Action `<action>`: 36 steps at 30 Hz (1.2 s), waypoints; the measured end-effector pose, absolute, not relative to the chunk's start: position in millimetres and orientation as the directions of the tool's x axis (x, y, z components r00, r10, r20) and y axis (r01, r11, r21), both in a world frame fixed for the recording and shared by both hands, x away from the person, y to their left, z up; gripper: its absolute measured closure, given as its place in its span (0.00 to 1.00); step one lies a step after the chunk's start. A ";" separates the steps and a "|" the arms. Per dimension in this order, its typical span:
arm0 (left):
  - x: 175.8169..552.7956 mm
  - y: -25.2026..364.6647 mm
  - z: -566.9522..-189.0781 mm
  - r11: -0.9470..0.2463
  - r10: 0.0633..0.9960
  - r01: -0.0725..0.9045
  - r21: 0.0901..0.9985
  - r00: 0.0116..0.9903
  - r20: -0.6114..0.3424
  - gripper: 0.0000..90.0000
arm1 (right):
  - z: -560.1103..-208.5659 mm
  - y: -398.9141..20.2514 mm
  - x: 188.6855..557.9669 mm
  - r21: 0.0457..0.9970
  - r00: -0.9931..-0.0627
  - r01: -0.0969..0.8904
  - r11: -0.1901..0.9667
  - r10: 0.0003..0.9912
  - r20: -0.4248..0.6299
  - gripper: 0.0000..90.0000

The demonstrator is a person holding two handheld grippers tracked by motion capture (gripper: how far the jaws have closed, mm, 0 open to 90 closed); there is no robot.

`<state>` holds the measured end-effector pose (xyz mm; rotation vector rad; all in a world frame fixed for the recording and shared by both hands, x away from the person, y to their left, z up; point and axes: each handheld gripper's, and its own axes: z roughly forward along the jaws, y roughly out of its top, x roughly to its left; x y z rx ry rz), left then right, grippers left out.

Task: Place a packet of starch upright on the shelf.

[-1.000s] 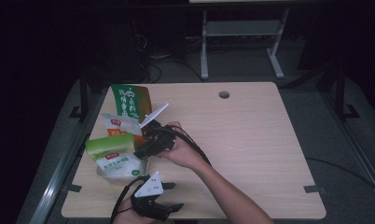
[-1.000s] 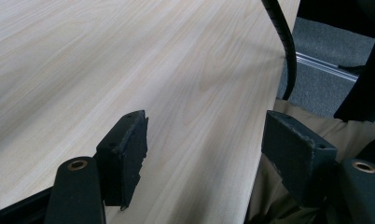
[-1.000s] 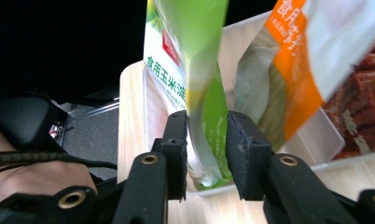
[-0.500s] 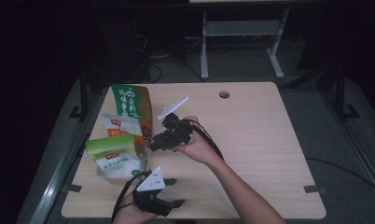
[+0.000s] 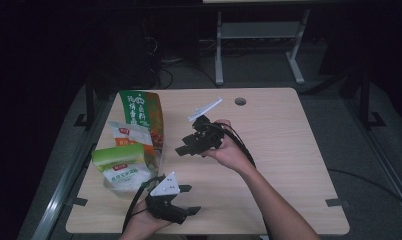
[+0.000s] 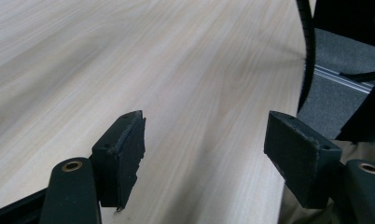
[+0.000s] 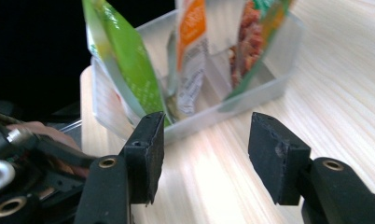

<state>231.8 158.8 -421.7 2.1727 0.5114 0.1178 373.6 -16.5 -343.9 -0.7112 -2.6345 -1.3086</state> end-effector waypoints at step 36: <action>248.4 168.4 -429.2 -0.493 0.440 0.345 0.799 0.891 -0.113 0.31 | -383.2 -113.1 361.8 0.666 -0.788 0.581 0.468 0.529 0.315 0.41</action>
